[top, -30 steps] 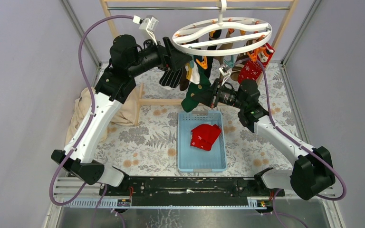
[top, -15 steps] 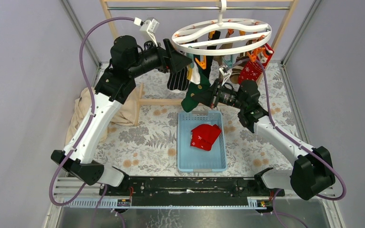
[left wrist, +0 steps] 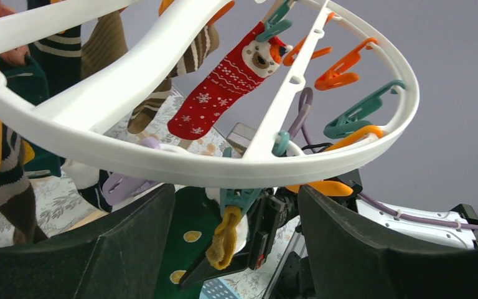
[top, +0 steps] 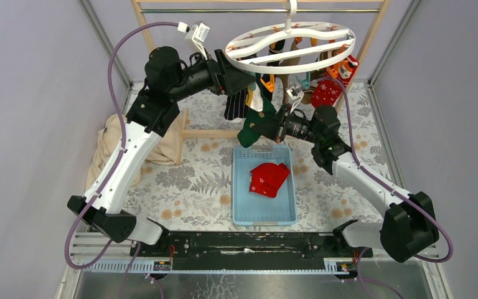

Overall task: Remove the socks clipped to the hanger
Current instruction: Remove the sock from the hanger.

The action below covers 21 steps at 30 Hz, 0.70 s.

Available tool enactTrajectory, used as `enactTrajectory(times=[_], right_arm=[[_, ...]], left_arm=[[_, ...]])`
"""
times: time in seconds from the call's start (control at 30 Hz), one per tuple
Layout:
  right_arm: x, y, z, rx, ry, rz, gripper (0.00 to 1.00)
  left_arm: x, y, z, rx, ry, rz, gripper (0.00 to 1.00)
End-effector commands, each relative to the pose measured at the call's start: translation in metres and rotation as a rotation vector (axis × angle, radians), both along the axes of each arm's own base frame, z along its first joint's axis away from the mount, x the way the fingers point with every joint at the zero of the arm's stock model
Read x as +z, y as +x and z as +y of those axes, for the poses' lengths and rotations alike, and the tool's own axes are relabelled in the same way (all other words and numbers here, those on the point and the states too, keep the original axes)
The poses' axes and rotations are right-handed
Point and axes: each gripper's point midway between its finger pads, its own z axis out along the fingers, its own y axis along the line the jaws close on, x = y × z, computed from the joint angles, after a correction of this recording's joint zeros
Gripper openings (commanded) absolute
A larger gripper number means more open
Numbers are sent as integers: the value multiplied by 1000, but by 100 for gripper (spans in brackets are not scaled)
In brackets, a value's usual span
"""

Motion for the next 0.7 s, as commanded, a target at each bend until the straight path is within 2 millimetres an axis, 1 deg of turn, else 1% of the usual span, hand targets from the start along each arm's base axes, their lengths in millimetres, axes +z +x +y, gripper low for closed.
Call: enactTrajectory(times=[0.0, 0.27, 0.47, 0.6, 0.67], right_arm=[[12, -2, -1, 19, 30, -49, 0], [14, -2, -1, 18, 26, -56, 0], [13, -2, -1, 21, 24, -55, 0], [13, -2, -1, 21, 23, -57, 0], [13, -2, -1, 20, 22, -55, 0]], left_arm=[[19, -2, -13, -49, -50, -58, 79], [21, 3, -25, -44, -34, -73, 78], [26, 7, -26, -25, -36, -103, 71], [32, 8, -25, -4, -54, -147, 70], [30, 10, -25, 11, -61, -162, 70]])
